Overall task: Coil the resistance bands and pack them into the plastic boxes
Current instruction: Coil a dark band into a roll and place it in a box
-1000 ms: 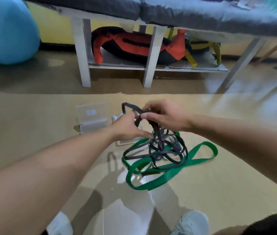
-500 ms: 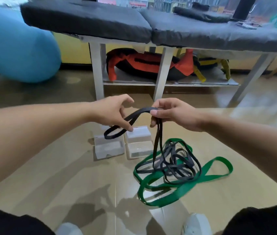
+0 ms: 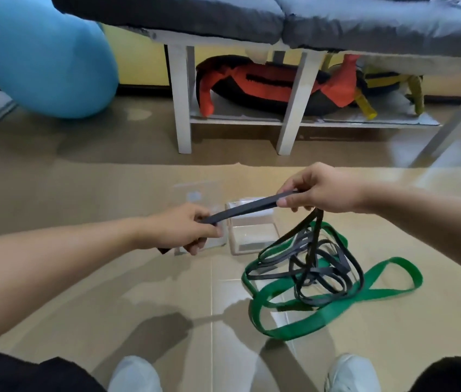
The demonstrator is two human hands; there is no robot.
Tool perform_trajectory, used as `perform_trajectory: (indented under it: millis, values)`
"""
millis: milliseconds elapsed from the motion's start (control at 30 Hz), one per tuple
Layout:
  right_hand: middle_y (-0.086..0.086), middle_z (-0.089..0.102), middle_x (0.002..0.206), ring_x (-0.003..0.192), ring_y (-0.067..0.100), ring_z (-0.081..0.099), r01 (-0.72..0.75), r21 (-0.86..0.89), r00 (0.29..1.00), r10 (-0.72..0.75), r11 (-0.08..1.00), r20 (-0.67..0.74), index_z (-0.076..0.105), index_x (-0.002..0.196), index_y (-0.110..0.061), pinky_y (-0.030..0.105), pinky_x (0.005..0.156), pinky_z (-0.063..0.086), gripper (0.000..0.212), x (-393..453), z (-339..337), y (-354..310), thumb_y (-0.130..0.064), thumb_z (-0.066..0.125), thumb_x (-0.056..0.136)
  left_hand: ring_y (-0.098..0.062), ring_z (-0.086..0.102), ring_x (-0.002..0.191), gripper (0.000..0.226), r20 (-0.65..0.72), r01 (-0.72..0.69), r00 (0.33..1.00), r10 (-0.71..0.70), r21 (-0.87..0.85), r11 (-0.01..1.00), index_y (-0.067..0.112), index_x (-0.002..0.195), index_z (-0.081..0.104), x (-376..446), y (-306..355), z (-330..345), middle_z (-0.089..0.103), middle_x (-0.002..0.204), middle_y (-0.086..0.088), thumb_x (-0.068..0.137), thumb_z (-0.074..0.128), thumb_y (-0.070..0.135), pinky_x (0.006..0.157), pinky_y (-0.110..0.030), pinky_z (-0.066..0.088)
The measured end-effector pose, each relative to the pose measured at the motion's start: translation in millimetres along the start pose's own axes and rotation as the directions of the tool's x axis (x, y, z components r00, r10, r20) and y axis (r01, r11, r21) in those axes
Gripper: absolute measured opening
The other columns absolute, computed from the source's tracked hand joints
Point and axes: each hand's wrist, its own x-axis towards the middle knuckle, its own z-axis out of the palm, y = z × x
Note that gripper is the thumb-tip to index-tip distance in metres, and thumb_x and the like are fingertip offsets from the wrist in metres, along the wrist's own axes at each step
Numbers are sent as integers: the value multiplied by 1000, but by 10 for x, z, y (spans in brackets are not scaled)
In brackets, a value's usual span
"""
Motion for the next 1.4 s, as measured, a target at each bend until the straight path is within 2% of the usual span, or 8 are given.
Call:
perform_trajectory:
  millis: [200,333,433,600,767,900,1100,1400]
  values:
    - [-15,71,103,92,5,66,-74,-341,957,162,937,239,62,130,-35,26,88,51,62,-24,235,7,-64,75,76,-13,44,41,17,-37,-19,999,19,4,1000,11,87,71,-88,70,83,54,61,-4,94,74,26,41,-20,36]
    - [-18,58,137,120,4,57,-9,-109,983,29,994,183,37,148,-49,25,102,42,80,-127,660,-122,-59,76,79,-17,44,43,23,59,-41,997,43,-33,999,9,94,77,-97,226,159,57,58,-2,86,81,30,44,-22,36]
    - [-17,68,119,108,-2,62,57,-20,989,-54,998,137,56,130,-41,26,99,48,50,-139,825,-180,-48,76,85,-16,48,42,21,104,-27,994,27,-1,1000,13,88,74,-91,277,214,61,60,-2,81,87,28,45,-22,38]
    - [0,74,87,81,27,66,74,8,995,-75,997,64,73,101,-31,45,79,54,12,-133,845,-70,-36,74,90,-15,52,54,32,123,21,992,-33,96,995,16,94,70,-123,218,199,61,70,-1,76,89,35,49,-22,36]
    - [-2,75,89,81,24,65,23,-56,1000,-22,998,19,76,101,-33,38,74,54,12,-161,816,93,-37,73,90,-15,57,72,33,73,79,994,-84,58,995,20,101,74,-109,94,124,67,81,0,78,88,38,71,-27,44]
    - [-3,72,85,67,13,56,4,-95,1000,-5,995,-10,71,99,-32,28,63,46,7,-180,856,174,-36,69,94,-15,65,67,16,8,59,998,-59,-85,995,14,105,74,-84,29,103,68,72,1,90,78,19,60,-27,55]
    - [2,72,95,75,17,59,-34,31,999,34,999,-3,61,96,-31,43,74,53,3,-158,925,195,-31,61,98,-19,71,61,30,-37,53,997,-63,-222,974,16,124,66,-93,8,147,70,94,-9,95,71,10,56,-26,59]
    - [3,71,92,51,1,47,-75,-64,997,74,995,-19,68,114,-31,16,51,38,17,-179,956,119,-31,63,97,-18,67,67,27,-61,80,992,-112,-388,918,11,116,71,-117,45,177,67,97,-10,90,75,3,58,-20,56]
